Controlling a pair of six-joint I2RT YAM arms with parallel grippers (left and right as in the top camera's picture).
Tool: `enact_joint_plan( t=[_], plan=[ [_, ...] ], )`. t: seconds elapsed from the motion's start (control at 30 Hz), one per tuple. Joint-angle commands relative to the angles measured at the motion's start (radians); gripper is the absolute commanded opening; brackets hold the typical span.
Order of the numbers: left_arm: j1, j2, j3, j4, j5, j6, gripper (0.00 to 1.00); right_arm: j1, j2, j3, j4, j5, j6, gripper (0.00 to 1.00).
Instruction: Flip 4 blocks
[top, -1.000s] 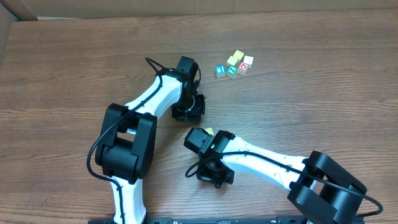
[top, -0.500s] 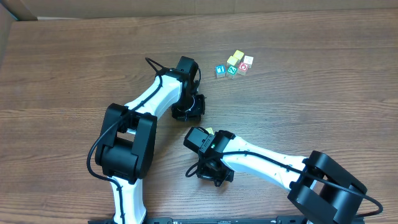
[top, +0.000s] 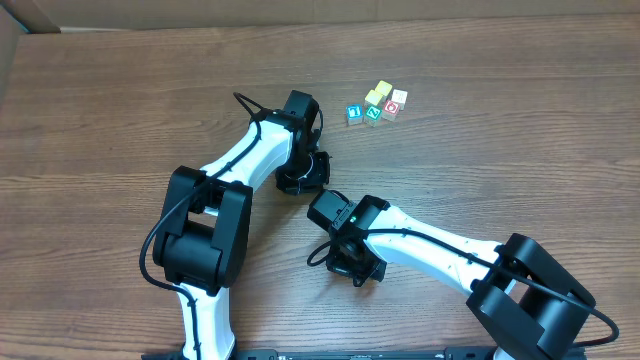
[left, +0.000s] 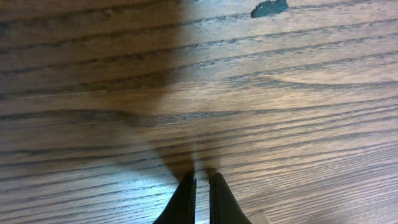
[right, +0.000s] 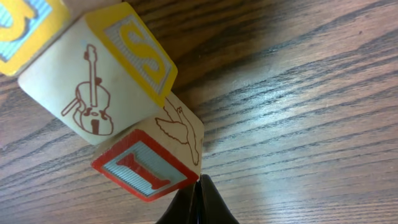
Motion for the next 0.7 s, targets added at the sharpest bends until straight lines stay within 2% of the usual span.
enact_joint_plan(
  t=[0.0,0.1,0.27,0.43,0.67],
  plan=[
    [0.005,0.028,0.010,0.000,-0.006,-0.014,0.04,-0.002,-0.014,-0.003,0.000,-0.003,0.008,0.04],
    [0.005,0.028,0.010,-0.003,-0.006,-0.009,0.04,-0.001,-0.014,-0.002,0.001,-0.066,-0.016,0.04],
    [0.005,0.028,0.010,0.002,-0.013,-0.003,0.04,0.002,-0.014,-0.002,0.052,-0.183,-0.197,0.04],
    [0.005,0.028,0.010,0.007,-0.013,-0.003,0.04,0.002,-0.014,0.000,0.106,-0.182,-0.353,0.04],
    [0.018,0.028,0.010,0.009,-0.048,-0.043,0.04,0.020,-0.014,0.019,0.170,-0.115,-0.478,0.04]
  ],
)
